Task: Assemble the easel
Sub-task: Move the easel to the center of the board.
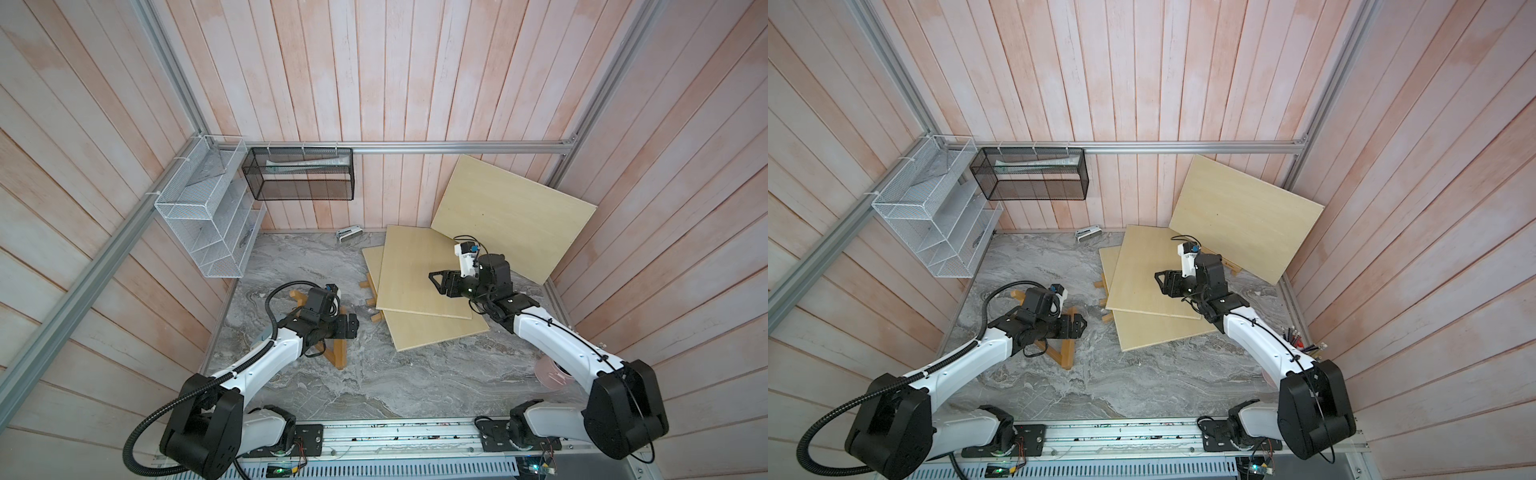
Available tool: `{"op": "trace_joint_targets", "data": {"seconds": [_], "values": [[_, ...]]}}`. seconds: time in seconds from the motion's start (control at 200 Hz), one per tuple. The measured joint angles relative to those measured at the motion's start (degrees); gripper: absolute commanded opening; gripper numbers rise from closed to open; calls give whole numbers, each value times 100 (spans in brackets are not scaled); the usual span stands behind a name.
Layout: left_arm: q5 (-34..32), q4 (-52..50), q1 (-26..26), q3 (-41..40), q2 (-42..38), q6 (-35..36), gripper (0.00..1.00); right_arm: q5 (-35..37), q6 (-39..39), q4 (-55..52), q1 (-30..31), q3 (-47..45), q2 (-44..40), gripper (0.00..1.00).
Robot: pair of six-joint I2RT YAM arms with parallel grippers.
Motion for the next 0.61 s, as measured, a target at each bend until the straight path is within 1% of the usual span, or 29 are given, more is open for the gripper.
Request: {"op": "trace_joint_targets", "data": {"seconds": [0.095,0.25,0.355,0.49,0.605], "values": [[-85,-120,103,2,11,-4,100,42,15,-94,-166,90,144,68],[-142,-284,422,2,-52,2,100,28,155,-216,-739,118,470,68],[-116,-330,560,107,-179,22,100,44,214,-293,-885,120,682,68],[116,-352,511,520,-190,15,100,48,295,-339,-940,122,1021,68],[247,-398,214,1005,-76,50,100,87,328,-409,-1016,122,1272,68]]}}
